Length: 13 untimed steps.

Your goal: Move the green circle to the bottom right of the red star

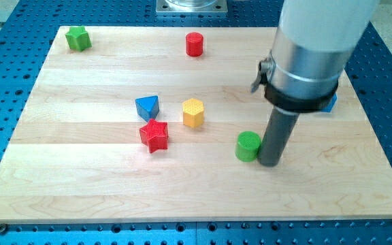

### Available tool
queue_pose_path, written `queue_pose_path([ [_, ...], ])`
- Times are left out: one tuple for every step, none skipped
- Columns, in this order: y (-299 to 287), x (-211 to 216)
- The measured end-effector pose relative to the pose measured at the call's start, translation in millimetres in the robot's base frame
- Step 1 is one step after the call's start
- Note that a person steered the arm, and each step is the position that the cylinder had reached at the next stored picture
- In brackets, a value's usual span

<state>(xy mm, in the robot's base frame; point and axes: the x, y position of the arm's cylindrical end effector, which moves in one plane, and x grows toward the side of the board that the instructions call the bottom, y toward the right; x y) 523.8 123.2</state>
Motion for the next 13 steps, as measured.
queue_pose_path([
  [23.4, -9.4],
  [7.7, -8.4],
  [-44.1, 2.6],
  [-93.6, 9.2],
  [-107.8, 9.4],
  [-100.7, 22.5],
  [-101.4, 61.1],
  [-142.1, 81.3],
  [-163.0, 80.9],
  [-163.8, 76.1],
  [-164.6, 52.5],
  [-109.1, 50.6],
  [-3.6, 38.9],
])
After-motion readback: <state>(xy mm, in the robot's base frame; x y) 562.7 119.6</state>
